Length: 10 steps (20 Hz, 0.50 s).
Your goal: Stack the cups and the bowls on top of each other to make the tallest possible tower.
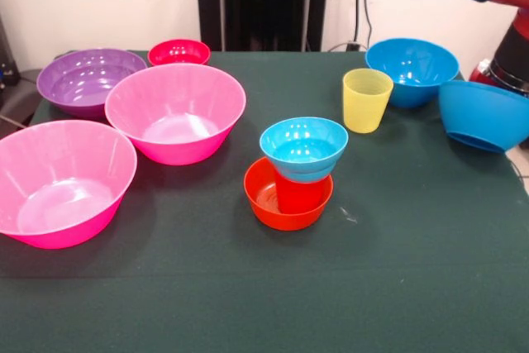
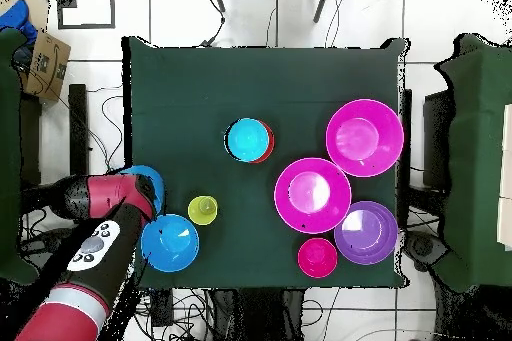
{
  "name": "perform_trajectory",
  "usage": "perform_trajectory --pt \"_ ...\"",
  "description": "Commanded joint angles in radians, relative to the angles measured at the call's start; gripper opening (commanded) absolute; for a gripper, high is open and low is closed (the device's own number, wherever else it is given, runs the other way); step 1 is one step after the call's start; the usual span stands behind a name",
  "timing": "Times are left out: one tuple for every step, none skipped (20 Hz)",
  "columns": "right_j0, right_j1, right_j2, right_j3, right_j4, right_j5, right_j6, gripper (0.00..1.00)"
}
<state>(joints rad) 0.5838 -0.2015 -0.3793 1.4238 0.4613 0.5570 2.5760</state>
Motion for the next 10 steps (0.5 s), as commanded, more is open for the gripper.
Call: perform_trajectory --pt "-0.003 0.179 0.128 -0.07 0.064 -0.147 0.216 1.0" --pt "-0.006 0.175 0.123 -0.068 0.063 -0.142 0.212 1.0" --pt "-0.003 0.178 0.119 -0.072 0.066 -0.139 0.213 1.0" --pt "-0.009 0.169 0.116 -0.066 0.066 -0.136 0.205 1.0" --pt "-0.007 0.171 0.114 -0.068 0.069 -0.135 0.204 1.0" --pt "-0.017 0.157 0.112 -0.056 0.066 -0.133 0.192 1.0" --pt "-0.017 0.157 0.11 -0.057 0.068 -0.132 0.191 1.0" --pt "-0.03 0.137 0.11 -0.036 0.063 -0.137 0.177 1.0" --pt "-0.032 0.135 0.11 -0.035 0.064 -0.138 0.175 1.0" --pt "-0.037 0.126 0.111 -0.025 0.062 -0.141 0.169 1.0"
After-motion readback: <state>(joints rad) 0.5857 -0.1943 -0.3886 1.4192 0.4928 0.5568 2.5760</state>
